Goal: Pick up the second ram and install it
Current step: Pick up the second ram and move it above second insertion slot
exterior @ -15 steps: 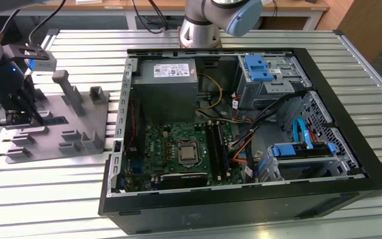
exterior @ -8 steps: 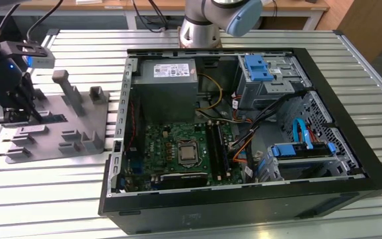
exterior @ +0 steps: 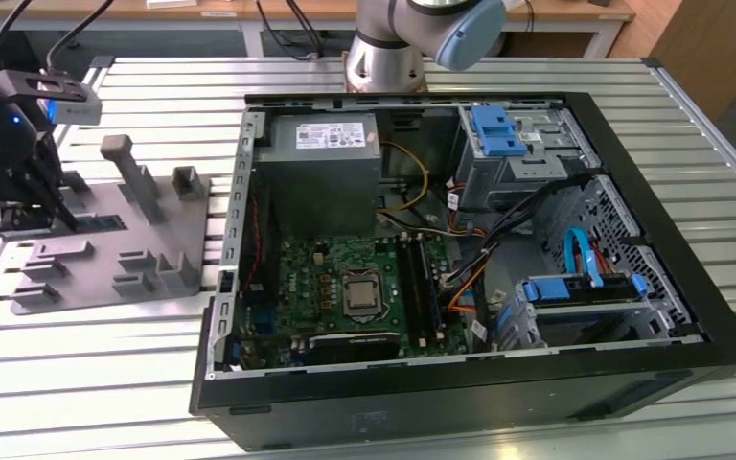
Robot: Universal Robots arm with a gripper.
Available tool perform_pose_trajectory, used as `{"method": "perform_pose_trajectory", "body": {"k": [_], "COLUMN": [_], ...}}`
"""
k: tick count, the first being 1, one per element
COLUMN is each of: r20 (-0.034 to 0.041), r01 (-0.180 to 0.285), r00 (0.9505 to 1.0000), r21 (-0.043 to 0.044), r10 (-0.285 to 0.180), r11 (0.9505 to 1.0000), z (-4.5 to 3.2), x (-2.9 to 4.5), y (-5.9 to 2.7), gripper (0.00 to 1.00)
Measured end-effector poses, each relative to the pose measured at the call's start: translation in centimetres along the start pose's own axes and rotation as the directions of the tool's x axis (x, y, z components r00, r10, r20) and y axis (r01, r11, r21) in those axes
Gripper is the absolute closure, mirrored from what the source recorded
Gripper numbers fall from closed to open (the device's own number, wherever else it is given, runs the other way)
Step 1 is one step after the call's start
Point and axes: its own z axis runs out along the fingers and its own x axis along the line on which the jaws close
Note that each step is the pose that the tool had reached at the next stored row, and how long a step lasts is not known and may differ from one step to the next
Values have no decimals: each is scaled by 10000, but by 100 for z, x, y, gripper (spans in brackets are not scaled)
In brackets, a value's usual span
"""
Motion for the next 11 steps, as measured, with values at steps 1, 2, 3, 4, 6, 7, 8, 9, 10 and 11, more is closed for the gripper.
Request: {"method": "perform_pose_trajectory", "body": {"k": [1, 2, 3, 4, 6, 7, 8, 9, 10, 11], "r20": [4, 8, 12, 15, 24, 28, 33, 38, 43, 47], "r01": [0, 0, 0, 0, 0, 0, 0, 0, 0, 0], "r00": [10000, 10000, 10000, 10000, 10000, 10000, 10000, 10000, 10000, 10000], "r21": [1, 1, 1, 1, 2, 2, 3, 3, 3, 4], "r10": [0, 0, 0, 0, 0, 0, 0, 0, 0, 0], "r11": [10000, 10000, 10000, 10000, 10000, 10000, 10000, 10000, 10000, 10000], "z": [-12, -23, -36, -48, -72, -83, -93, -104, -115, -125], "x": [-1, -1, -1, -2, -3, -3, -4, -4, -5, -5], "y": [0, 0, 1, 1, 1, 1, 1, 1, 1, 1], "gripper": [86, 86, 86, 86, 86, 86, 86, 86, 86, 86]}}
